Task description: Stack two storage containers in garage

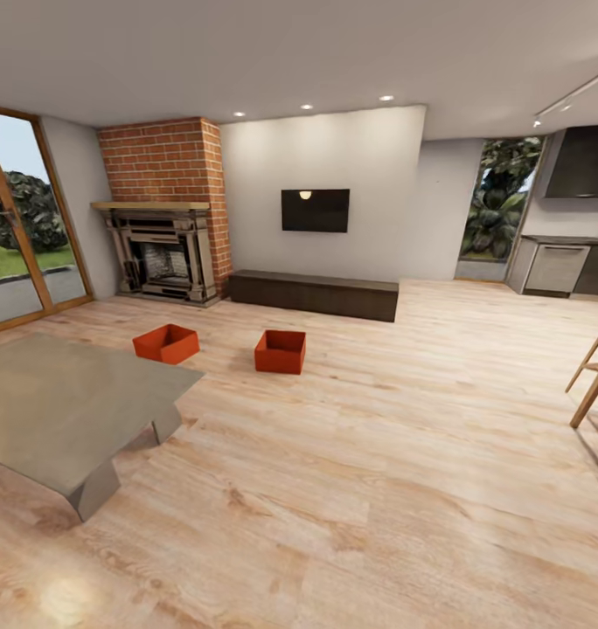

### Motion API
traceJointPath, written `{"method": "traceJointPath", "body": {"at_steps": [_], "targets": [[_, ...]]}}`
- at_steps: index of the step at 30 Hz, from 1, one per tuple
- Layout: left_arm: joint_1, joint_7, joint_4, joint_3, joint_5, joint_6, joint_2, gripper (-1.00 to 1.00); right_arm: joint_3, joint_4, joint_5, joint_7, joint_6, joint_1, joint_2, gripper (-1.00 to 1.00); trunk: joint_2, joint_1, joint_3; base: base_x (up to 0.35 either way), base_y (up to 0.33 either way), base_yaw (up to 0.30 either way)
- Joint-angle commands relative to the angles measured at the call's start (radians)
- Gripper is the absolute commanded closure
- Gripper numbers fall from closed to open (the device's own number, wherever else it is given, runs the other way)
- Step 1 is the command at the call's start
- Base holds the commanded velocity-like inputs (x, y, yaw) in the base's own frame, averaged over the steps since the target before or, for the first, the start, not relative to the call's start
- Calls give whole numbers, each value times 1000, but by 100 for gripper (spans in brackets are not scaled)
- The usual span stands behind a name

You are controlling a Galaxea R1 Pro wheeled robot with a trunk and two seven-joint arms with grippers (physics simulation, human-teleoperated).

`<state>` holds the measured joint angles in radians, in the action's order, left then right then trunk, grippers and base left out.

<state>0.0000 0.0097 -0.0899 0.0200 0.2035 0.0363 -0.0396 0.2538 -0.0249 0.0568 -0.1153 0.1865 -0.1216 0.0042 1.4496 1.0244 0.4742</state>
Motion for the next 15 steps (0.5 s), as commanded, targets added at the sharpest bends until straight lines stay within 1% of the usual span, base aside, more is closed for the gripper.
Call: {"method": "traceJointPath", "body": {"at_steps": [1,15], "targets": [[0,1,-1,1,5,2,0,-100,3,-3,6,-6,4,-1,0,-100,0,1,1,324,0,0],[0,1,-2,1,4,4,0,-100,2,-3,6,-6,4,-1,-2,-100,0,1,1,323,0,0]]}}
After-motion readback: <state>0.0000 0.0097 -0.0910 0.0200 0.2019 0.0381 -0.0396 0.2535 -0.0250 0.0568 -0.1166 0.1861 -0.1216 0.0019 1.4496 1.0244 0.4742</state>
